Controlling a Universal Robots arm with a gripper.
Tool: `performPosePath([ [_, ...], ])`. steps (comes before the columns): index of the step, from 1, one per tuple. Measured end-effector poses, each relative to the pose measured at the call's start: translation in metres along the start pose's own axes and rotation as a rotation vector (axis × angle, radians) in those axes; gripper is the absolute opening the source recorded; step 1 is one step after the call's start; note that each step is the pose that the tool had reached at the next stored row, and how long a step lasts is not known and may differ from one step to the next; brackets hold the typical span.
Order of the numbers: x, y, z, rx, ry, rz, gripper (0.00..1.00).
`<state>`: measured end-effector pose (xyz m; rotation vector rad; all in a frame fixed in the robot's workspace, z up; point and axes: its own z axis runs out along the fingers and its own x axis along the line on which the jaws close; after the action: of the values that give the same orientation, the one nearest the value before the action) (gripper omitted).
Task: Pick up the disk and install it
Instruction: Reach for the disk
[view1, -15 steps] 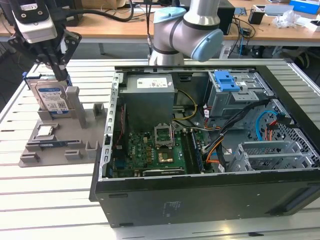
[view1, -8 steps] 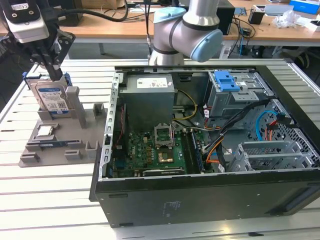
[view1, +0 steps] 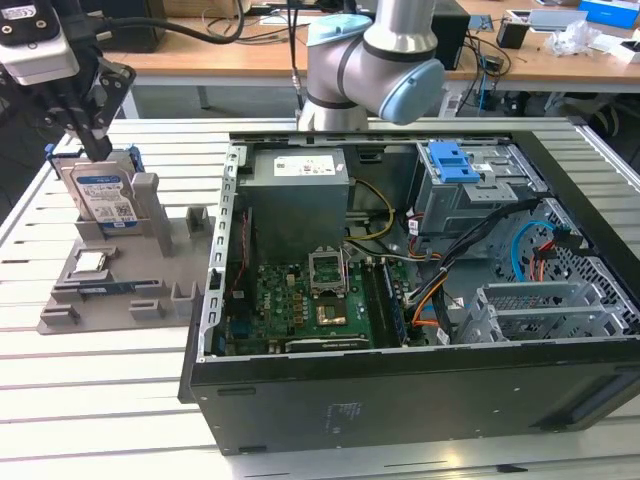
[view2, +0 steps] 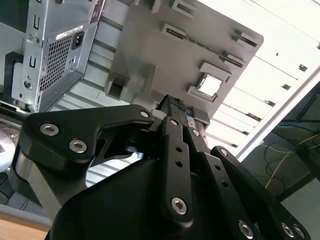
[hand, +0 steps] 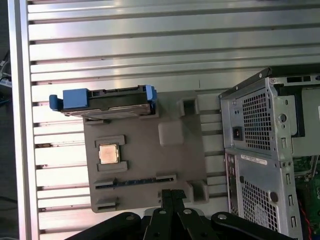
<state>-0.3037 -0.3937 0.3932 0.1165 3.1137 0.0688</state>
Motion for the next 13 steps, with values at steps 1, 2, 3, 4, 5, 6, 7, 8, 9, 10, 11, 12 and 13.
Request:
performPosePath([
  [1,0.0012,0.0,0.0,0.0,0.0,0.0,0.11],
  [2,0.0026,0.0,0.0,0.0,-0.0001,0.0,0.11],
  [3,0.004,0.0,-0.0001,0.0,0.0,0.0,0.11],
  [4,0.0054,0.0,-0.0001,0.0,0.0,0.0,0.11],
  [5,0.0076,0.0,-0.0001,0.0,0.0,0.0,0.11],
  [6,0.0108,0.0,-0.0002,0.0,0.0,0.0,0.11],
  [7,0.0138,0.0,-0.0003,0.0,0.0,0.0,0.11],
  [8,0.0158,0.0001,-0.0003,0.0,0.0,0.0,0.11],
  [9,0.0172,0.0002,-0.0004,0.0,0.0,0.0,0.11],
  [10,0.0194,0.0005,-0.0004,0.0,0.0,0.0,0.11],
  [11,0.021,0.0007,-0.0004,0.0,0.0,0.0,0.11],
  [12,0.0228,0.0011,-0.0005,0.0,0.0,0.0,0.11],
  [13,0.0243,0.0017,-0.0005,-0.0001,0.0,0.0,0.11],
])
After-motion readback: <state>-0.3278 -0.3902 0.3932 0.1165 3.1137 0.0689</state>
